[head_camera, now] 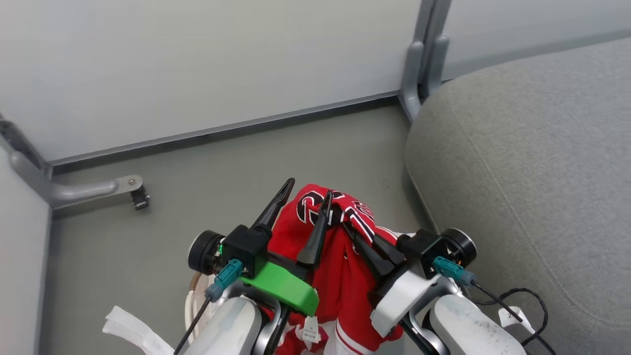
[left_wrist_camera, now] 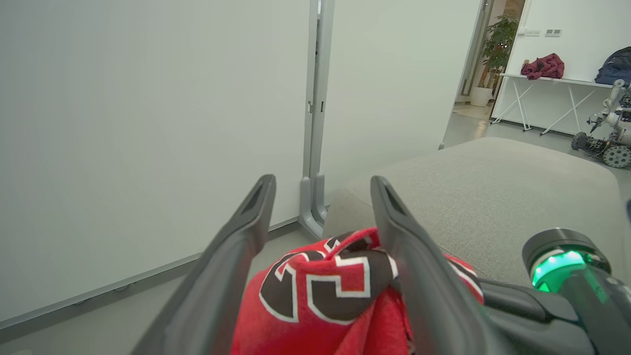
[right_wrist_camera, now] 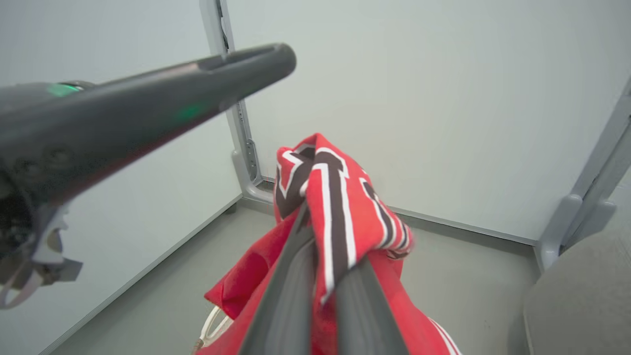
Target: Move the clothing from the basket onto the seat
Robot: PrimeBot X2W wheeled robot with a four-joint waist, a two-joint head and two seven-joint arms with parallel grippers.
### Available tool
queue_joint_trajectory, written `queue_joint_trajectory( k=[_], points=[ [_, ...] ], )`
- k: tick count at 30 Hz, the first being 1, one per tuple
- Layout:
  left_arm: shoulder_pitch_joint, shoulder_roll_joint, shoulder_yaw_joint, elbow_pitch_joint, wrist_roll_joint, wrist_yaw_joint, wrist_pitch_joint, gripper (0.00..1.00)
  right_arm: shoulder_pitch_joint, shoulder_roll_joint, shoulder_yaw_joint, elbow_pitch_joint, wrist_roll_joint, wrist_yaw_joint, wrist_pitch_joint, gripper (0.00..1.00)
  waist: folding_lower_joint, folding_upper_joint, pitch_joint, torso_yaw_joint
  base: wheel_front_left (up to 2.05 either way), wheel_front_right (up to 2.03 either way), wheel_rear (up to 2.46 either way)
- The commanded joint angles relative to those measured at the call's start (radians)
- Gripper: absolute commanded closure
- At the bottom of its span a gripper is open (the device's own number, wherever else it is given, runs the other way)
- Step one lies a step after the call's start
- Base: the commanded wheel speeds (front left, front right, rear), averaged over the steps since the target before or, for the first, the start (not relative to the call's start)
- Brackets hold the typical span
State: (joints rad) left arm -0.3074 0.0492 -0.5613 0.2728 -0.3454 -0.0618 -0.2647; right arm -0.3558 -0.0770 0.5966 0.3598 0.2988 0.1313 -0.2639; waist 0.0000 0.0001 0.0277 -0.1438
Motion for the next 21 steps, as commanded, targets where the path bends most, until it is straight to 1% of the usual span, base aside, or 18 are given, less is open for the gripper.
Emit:
queue_joint_trajectory(
  k=[1,13,21],
  points=[
    [0.016,0.003,0.004,0.004,0.013,-0.002,0.0,0.0,0.015,-0.005,-0.007,-0.013,-0.009,-0.001,-0.001,1.0,0.0,-0.0001,0.016,-0.122,0.0,0.0,0.0],
    [0.031,0.003,0.03,0.001,0.021,0.002,0.0,0.0,0.03,-0.026,-0.039,-0.058,-0.007,-0.001,-0.001,1.0,0.0,-0.0001,0.038,-0.379,0.0,0.0,0.0],
    [-0.025,0.004,-0.022,0.037,0.01,-0.028,0.0,0.0,0.071,-0.045,-0.159,-0.123,-0.041,-0.001,-0.001,1.0,0.0,-0.0001,0.082,-0.405,0.0,0.0,0.0]
  ],
)
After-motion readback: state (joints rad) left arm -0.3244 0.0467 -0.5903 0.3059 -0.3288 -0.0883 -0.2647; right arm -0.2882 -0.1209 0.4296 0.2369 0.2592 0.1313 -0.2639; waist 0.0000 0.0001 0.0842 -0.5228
